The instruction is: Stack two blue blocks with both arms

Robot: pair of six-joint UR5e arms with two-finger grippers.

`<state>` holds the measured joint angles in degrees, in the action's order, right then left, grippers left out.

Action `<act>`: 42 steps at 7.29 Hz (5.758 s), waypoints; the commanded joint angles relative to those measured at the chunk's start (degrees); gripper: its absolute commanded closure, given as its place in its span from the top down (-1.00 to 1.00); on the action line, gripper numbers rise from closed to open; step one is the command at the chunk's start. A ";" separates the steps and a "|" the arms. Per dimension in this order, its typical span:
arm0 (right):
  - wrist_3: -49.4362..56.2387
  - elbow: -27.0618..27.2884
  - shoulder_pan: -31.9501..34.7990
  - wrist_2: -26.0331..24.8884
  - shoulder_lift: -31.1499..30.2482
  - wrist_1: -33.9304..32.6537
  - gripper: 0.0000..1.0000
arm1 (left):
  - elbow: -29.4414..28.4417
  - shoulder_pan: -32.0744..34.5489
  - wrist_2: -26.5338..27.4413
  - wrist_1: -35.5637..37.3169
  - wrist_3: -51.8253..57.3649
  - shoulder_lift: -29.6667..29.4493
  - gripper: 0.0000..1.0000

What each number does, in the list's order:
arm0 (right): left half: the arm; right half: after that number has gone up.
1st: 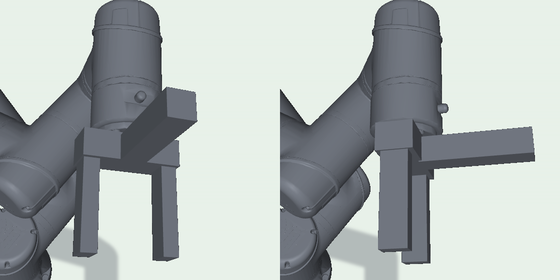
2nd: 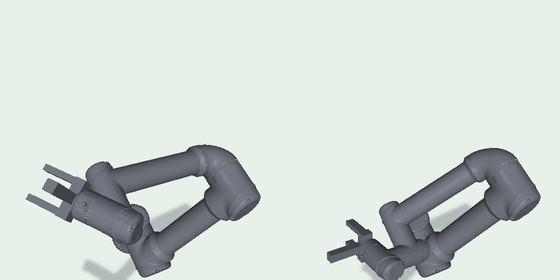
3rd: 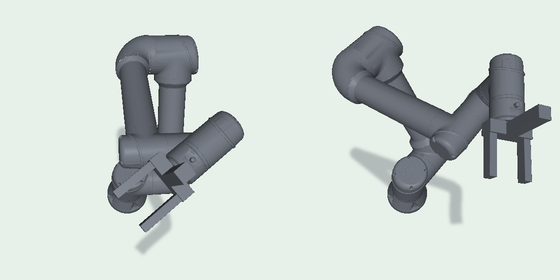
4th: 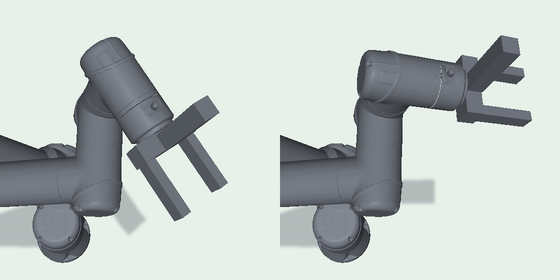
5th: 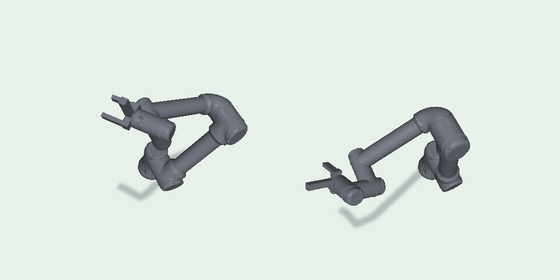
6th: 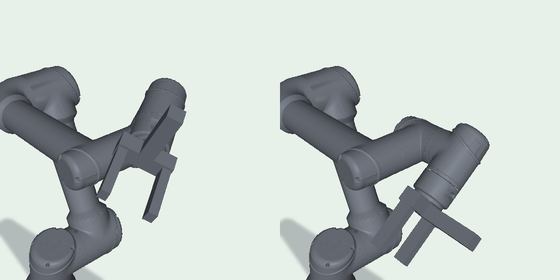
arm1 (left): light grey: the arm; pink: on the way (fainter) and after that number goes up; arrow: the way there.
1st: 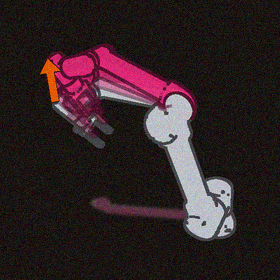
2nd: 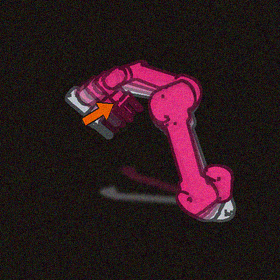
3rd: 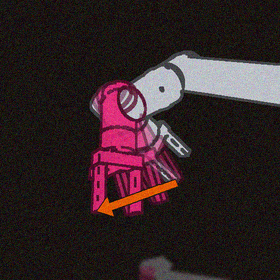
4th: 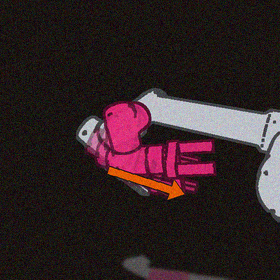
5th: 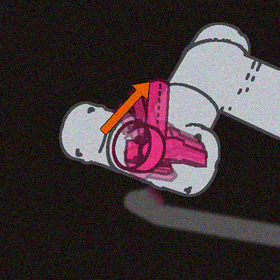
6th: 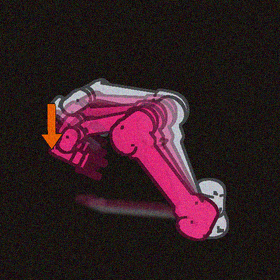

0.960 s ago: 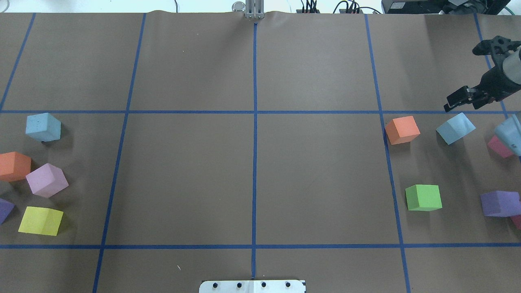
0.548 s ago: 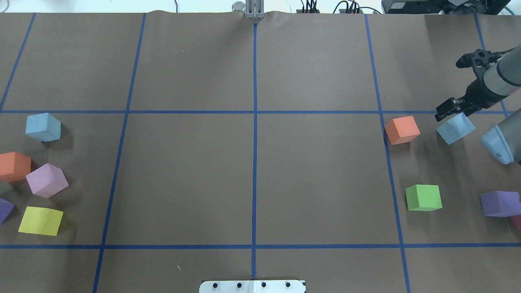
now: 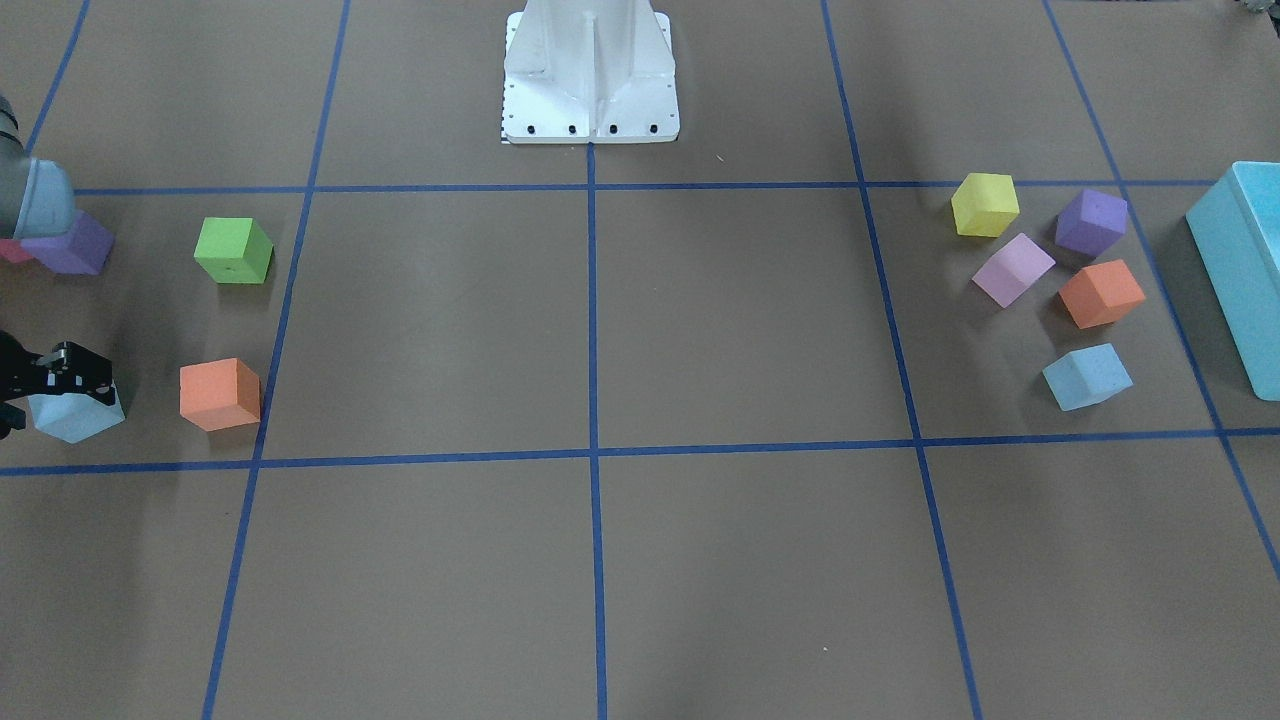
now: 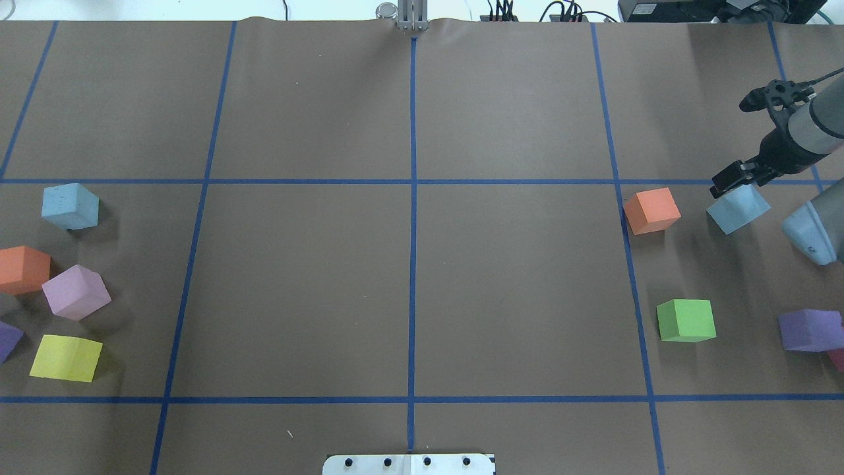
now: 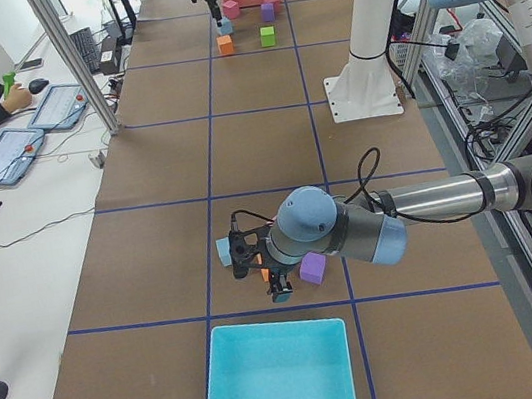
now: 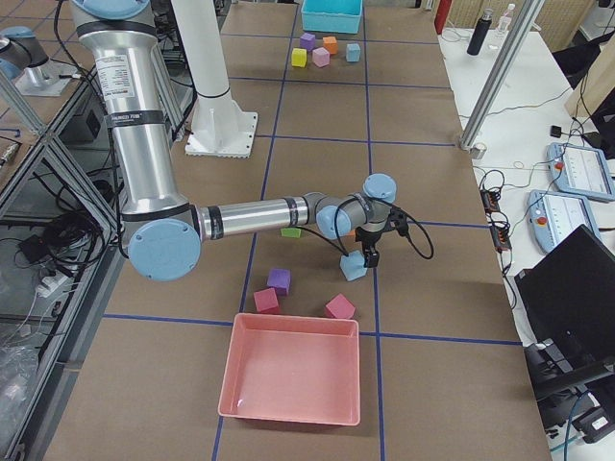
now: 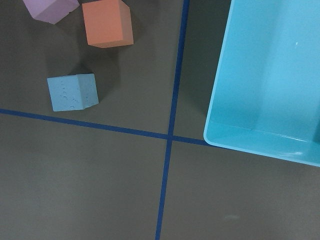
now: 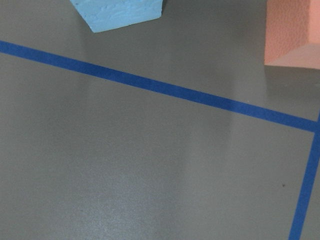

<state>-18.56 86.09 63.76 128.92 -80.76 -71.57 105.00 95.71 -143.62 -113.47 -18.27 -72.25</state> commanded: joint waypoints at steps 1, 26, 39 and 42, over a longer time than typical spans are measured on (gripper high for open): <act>3.53 -1.27 -0.29 -1.46 -0.62 0.28 0.99 | 0.03 0.00 0.01 0.00 -0.10 0.00 0.96; -42.94 17.88 -24.36 -8.67 32.86 -38.39 0.08 | -23.68 -28.64 18.29 -6.29 -26.80 -27.86 0.96; -47.79 14.47 -32.99 -16.41 33.21 -34.35 0.07 | -22.56 -34.28 22.34 -9.67 -34.90 -25.14 0.96; -49.29 3.57 -32.99 -17.29 35.14 -22.13 0.06 | -21.24 -34.45 23.83 -9.84 -34.90 -23.38 0.96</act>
<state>-67.61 93.00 30.81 112.25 -46.29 -96.79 83.39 61.36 -120.13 -123.28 -53.18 -96.03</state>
